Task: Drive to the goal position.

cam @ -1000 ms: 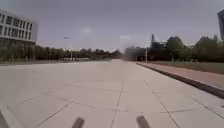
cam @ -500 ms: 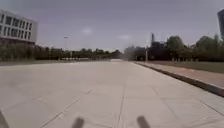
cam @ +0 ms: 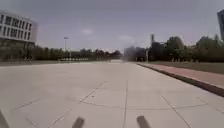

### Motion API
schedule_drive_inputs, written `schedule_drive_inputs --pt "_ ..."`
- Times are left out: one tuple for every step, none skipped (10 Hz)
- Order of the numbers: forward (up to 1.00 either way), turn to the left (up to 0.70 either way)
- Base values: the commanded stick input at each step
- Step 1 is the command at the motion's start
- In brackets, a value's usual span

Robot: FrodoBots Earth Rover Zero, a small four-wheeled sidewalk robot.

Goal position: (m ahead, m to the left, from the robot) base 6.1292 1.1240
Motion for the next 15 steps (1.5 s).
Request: schedule_drive_inputs --pt "0.70 0.00" --pt "0.70 0.00" --pt "0.70 0.00" --pt "0.70 0.00" --pt "0.70 0.00" --pt "0.70 0.00" --pt "0.70 0.00" --pt "0.70 0.00" --pt "0.70 0.00" --pt "0.70 0.00" --pt "0.70 0.00" --pt "0.70 0.00" --pt "0.70 0.00" --pt "0.70 0.00" --pt "0.70 0.00"
